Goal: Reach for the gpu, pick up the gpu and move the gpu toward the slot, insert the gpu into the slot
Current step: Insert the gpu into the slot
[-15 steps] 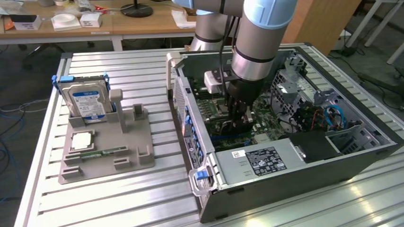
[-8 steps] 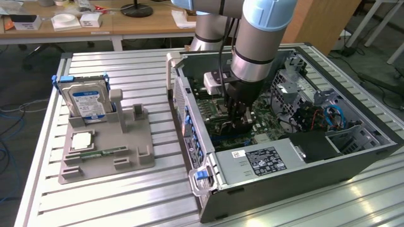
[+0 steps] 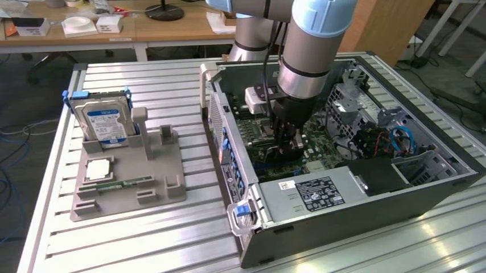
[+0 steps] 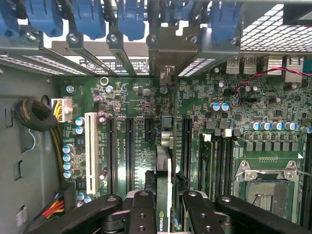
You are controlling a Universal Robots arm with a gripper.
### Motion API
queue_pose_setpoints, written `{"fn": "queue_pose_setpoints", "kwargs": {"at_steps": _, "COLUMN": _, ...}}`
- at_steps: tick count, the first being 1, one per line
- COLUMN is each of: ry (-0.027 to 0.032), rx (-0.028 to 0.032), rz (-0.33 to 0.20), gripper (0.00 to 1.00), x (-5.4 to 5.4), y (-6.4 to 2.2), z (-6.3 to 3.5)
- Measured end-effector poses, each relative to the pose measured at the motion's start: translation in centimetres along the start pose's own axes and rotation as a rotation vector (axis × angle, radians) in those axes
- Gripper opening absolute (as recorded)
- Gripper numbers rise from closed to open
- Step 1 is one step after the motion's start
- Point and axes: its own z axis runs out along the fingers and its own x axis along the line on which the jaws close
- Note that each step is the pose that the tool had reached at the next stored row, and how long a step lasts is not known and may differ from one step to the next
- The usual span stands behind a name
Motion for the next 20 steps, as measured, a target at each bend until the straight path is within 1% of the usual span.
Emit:
{"fn": "queue_pose_setpoints", "kwargs": {"at_steps": 3, "ry": 0.0008, "rx": -0.0002, "rz": 0.0, "gripper": 0.26, "x": 0.01, "y": 0.03, "z": 0.17}}
{"fn": "queue_pose_setpoints", "kwargs": {"at_steps": 5, "ry": -0.0002, "rx": 0.0004, "rz": 0.0, "gripper": 0.26, "x": 0.01, "y": 0.05, "z": 0.36}}
{"fn": "queue_pose_setpoints", "kwargs": {"at_steps": 13, "ry": 0.0, "rx": 0.0001, "rz": 0.0, "gripper": 0.26, "x": 0.01, "y": 0.06, "z": 0.36}}
{"fn": "queue_pose_setpoints", "kwargs": {"at_steps": 16, "ry": 0.0004, "rx": -0.0004, "rz": 0.0, "gripper": 0.26, "x": 0.02, "y": 0.08, "z": 0.65}}
{"fn": "queue_pose_setpoints", "kwargs": {"at_steps": 20, "ry": 0.0001, "rx": 0.0, "rz": 0.0, "gripper": 0.26, "x": 0.02, "y": 0.08, "z": 0.69}}
